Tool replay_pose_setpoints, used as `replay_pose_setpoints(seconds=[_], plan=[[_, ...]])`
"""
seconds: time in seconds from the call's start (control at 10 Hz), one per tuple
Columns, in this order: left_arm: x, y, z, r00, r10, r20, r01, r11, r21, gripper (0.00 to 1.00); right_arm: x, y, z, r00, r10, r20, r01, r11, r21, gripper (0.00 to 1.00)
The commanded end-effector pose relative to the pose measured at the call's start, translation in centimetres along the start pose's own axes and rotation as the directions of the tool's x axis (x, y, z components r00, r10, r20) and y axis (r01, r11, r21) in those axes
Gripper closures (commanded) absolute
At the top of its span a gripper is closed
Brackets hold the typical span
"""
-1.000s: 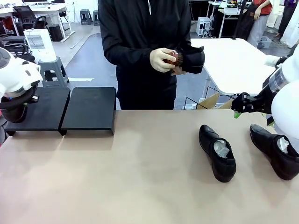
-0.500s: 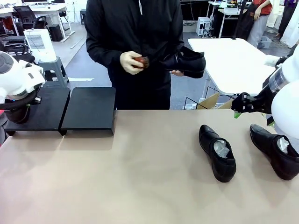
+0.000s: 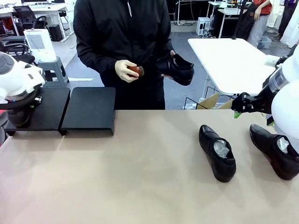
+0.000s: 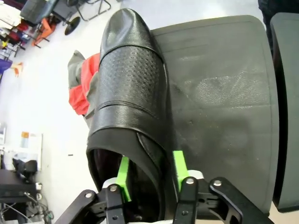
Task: Organize the shoes by placing them on the stand.
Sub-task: Place the Shoe from the middle of the table onto the Shoes Stand, then pick up one Shoe and place it in the middle of the table.
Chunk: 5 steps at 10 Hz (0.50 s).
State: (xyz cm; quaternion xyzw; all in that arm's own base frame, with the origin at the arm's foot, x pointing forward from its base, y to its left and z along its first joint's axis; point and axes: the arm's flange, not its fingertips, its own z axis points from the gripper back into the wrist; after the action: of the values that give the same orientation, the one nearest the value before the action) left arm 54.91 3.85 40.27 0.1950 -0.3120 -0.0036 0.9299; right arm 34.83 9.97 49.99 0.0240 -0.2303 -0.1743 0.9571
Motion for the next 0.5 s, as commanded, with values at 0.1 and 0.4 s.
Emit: replay_pose_setpoints(seconds=[0.1,0.4], plan=[[0.2,1.0,1.5,0.996,0.027,0.080,-0.033,0.997,0.070,0.00,0.2,0.1,-0.1,1.000,-0.007,0.007,0.007,1.000,0.016,0.00],[1.2,1.3,2.0,0.998,0.019,0.053,-0.021,0.999,0.039,0.00,0.2,0.1,-0.1,1.000,-0.007,0.007,0.007,1.000,0.016,0.00]])
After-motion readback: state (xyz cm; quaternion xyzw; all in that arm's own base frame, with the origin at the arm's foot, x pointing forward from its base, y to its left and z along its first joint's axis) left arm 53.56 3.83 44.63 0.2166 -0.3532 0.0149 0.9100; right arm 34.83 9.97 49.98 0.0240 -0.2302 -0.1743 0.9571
